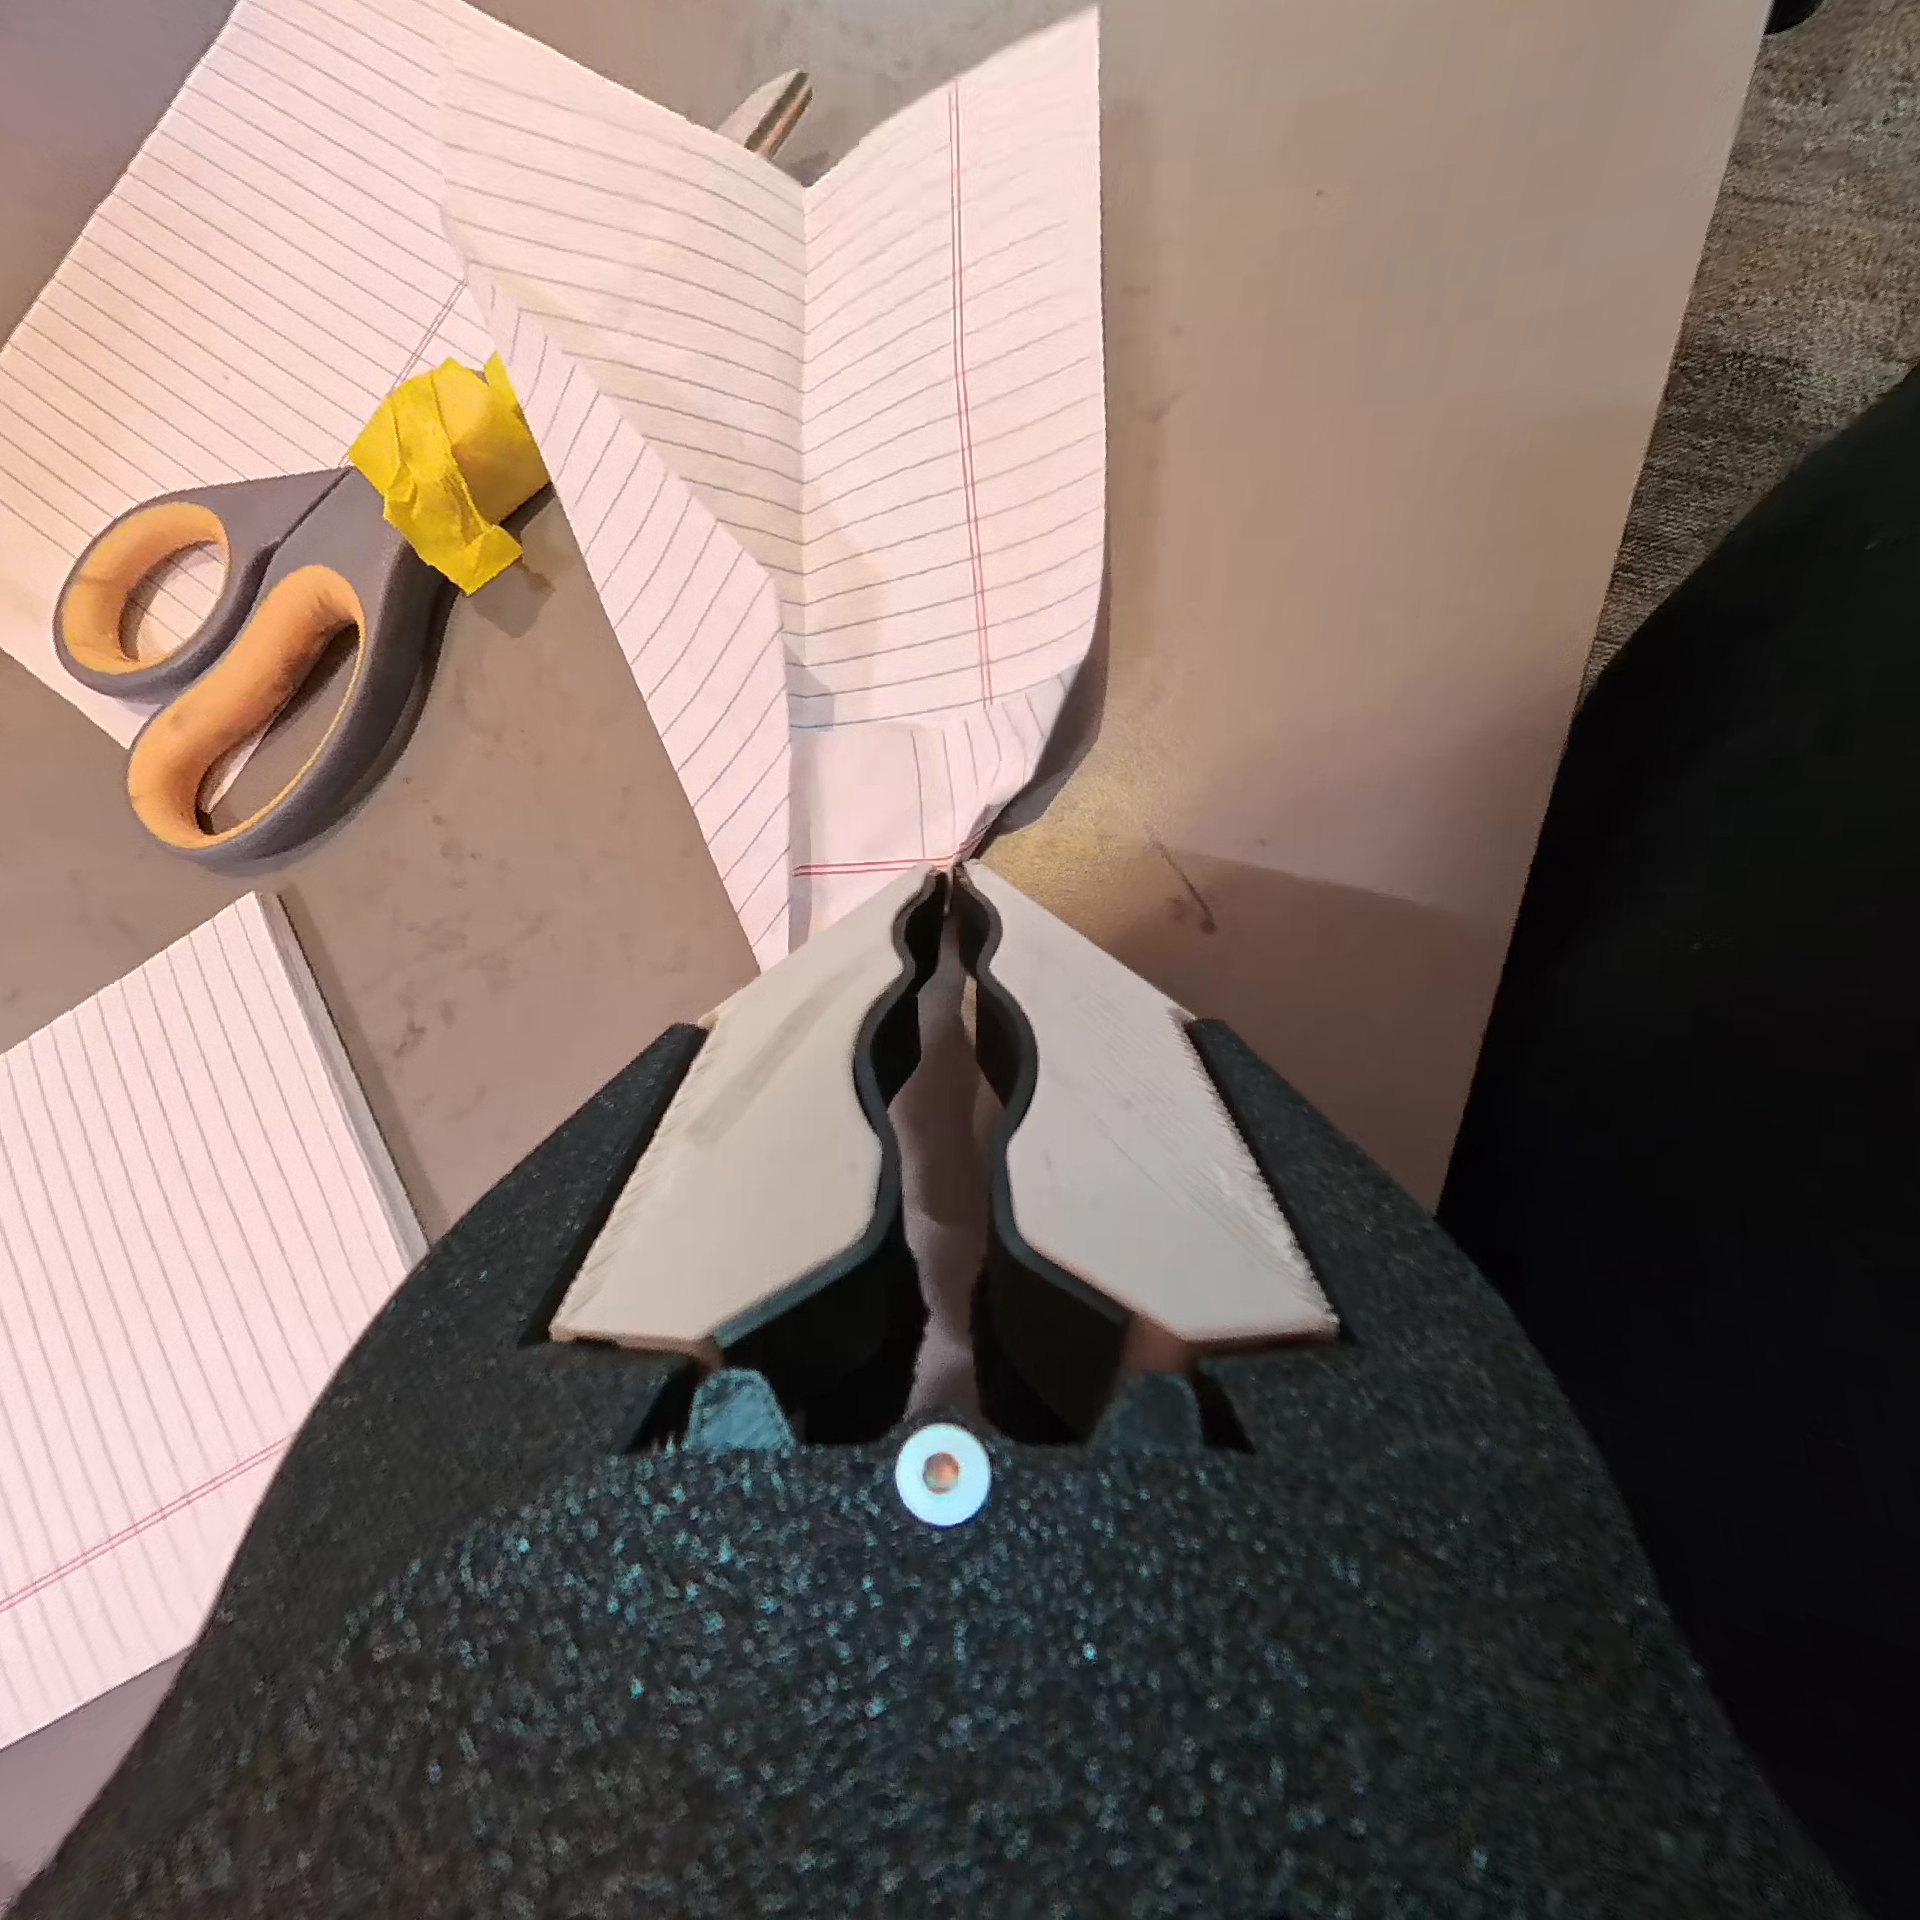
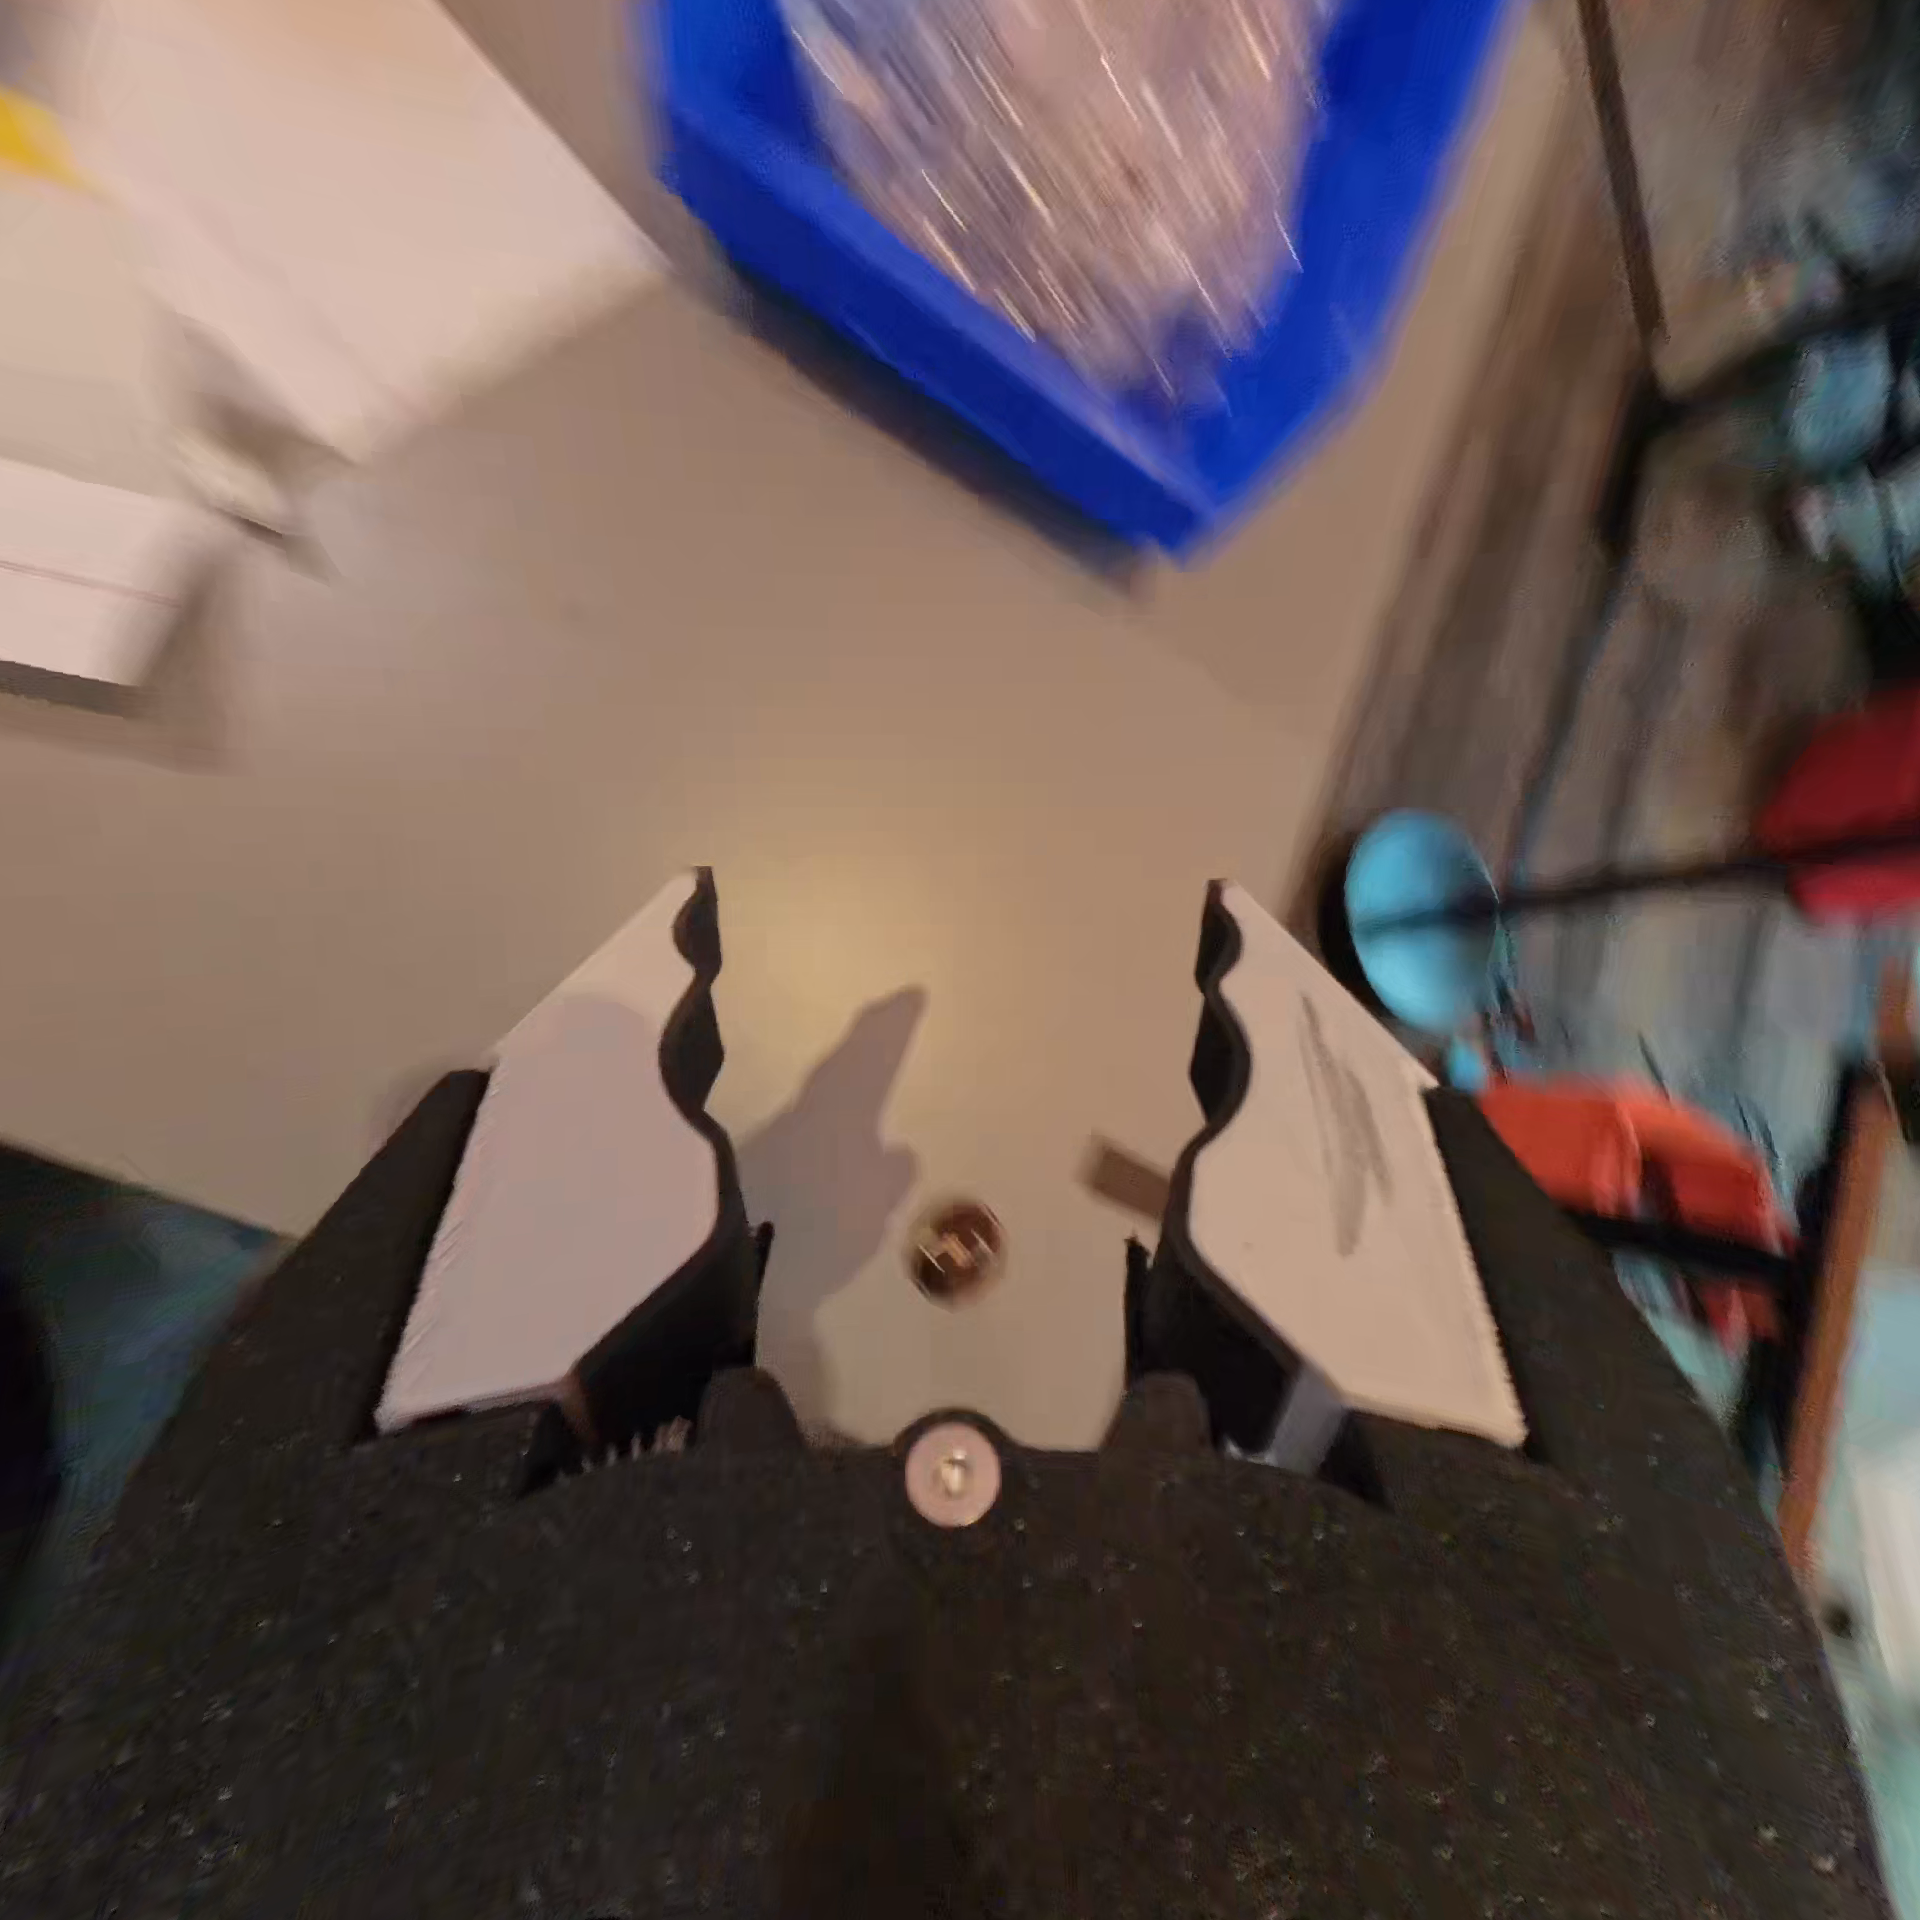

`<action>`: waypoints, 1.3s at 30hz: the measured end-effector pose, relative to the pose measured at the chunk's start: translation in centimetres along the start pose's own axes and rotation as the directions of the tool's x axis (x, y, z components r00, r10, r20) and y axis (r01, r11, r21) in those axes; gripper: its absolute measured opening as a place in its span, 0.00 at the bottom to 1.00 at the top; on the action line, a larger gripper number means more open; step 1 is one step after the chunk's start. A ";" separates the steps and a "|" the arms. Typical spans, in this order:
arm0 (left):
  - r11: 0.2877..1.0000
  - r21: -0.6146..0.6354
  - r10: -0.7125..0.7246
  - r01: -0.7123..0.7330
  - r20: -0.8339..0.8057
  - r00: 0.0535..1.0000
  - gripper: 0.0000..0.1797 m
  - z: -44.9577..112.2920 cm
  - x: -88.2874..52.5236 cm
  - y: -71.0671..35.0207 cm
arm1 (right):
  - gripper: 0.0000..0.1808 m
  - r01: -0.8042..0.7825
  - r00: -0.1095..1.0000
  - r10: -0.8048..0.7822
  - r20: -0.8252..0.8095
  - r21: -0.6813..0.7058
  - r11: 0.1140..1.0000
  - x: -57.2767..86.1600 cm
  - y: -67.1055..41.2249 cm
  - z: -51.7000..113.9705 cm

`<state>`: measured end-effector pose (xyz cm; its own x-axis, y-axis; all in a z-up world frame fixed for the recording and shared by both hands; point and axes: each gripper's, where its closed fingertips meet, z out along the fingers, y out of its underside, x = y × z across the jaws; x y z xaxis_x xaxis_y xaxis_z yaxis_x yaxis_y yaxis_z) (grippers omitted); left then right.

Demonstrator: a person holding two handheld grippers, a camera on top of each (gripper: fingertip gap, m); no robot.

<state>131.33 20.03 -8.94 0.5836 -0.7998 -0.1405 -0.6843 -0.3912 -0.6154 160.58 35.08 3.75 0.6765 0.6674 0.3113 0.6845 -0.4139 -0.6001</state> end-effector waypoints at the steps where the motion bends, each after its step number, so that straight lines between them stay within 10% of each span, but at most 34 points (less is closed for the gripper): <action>1: 1.000 -0.001 -0.011 0.011 -0.007 1.000 0.00 -0.1 0.1 0.0 | 0.47 0.060 0.995 -0.065 0.073 0.075 0.995 -3.1 -2.6 -0.5; 7: 0.994 -0.010 -0.109 0.109 -0.120 0.987 0.00 -0.3 0.7 -0.3 | 0.37 0.269 0.788 -0.442 0.429 0.407 0.873 -22.5 -9.2 -1.8; 22: 0.932 -0.052 -0.347 0.358 -0.406 0.845 0.00 -1.1 2.5 -1.0 | 0.00 0.516 0.485 -0.684 0.546 0.453 0.727 -32.3 -5.7 4.6; 28: 0.919 -0.011 -0.354 0.393 -0.462 0.813 0.02 -2.4 2.3 -1.8 | 0.00 0.480 0.471 -0.648 0.598 0.443 0.757 -32.7 -4.8 4.7; 39: 0.996 0.048 -0.066 0.078 -0.204 0.977 0.12 -0.8 -0.9 -1.3 | 0.00 0.445 0.465 -0.616 0.636 0.433 0.784 -32.8 -5.1 4.5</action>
<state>131.31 20.87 -7.40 0.5263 -0.8480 0.0616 -0.6150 -0.4298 -0.6611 133.68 18.05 -6.71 -0.2792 0.9591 0.0457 0.7202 0.2407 -0.6507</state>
